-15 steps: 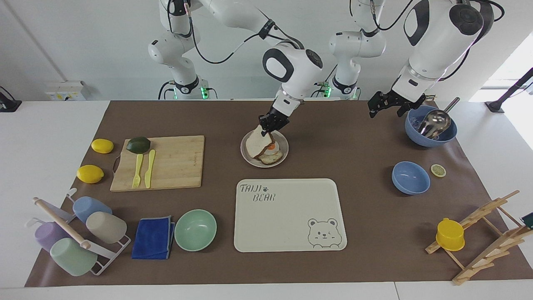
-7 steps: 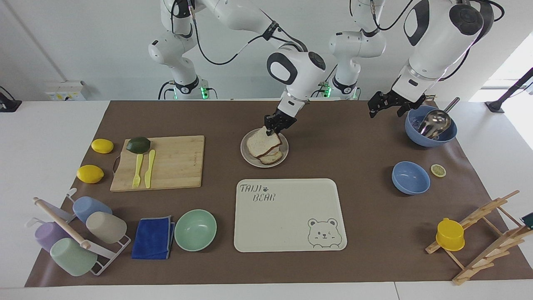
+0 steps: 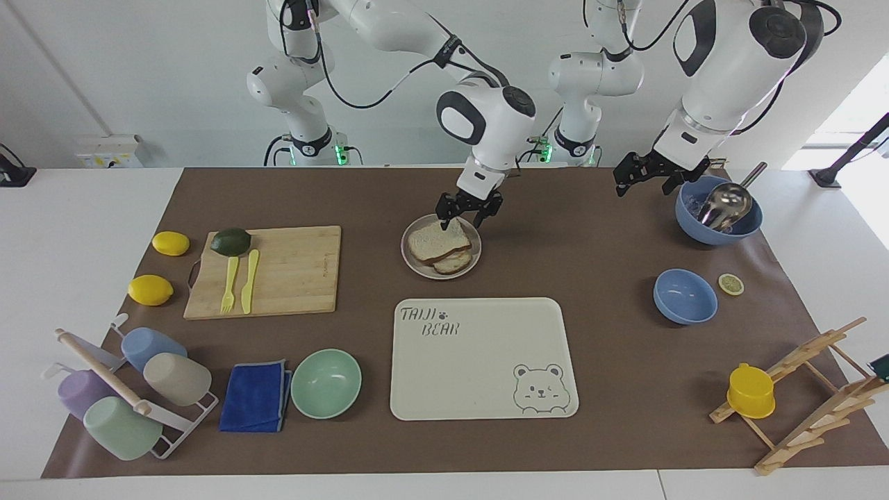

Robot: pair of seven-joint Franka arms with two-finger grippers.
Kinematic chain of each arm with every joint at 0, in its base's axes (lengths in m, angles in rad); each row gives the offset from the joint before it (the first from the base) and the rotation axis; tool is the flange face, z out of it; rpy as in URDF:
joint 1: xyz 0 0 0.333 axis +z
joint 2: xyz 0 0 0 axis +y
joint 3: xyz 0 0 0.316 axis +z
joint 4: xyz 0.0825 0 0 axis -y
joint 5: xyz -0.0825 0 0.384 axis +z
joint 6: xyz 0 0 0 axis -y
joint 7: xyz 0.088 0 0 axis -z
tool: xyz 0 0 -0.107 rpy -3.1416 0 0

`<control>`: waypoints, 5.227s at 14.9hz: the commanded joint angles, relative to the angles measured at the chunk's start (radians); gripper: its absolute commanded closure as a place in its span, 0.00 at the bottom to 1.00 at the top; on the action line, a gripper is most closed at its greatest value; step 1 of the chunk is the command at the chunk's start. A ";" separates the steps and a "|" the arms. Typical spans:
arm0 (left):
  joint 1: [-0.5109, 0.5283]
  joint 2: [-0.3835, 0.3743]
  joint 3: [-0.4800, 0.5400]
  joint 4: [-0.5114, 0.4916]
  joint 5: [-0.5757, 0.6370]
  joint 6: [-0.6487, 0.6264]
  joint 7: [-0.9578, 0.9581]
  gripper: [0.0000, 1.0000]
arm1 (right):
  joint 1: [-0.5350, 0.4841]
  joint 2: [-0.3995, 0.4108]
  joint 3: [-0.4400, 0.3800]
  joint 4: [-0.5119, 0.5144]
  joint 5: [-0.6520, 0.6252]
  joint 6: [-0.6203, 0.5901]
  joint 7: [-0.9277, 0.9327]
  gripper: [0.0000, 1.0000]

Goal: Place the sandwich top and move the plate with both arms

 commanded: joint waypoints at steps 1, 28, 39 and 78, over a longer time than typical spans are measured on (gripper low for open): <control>-0.002 -0.020 0.002 -0.015 0.020 0.003 -0.012 0.00 | -0.163 -0.139 0.013 -0.026 0.064 -0.122 -0.092 0.00; -0.525 0.087 -0.004 -0.604 -0.203 0.808 -0.518 0.26 | -0.463 -0.241 -0.147 0.046 0.136 -0.371 -0.596 0.00; -0.548 0.147 -0.006 -0.603 -0.235 0.870 -0.462 0.46 | -0.451 -0.261 -0.134 0.039 0.124 -0.371 -0.597 0.00; -0.110 0.691 0.000 0.375 -0.323 0.469 -0.202 1.00 | -0.449 -0.263 -0.134 0.048 0.124 -0.347 -0.593 0.00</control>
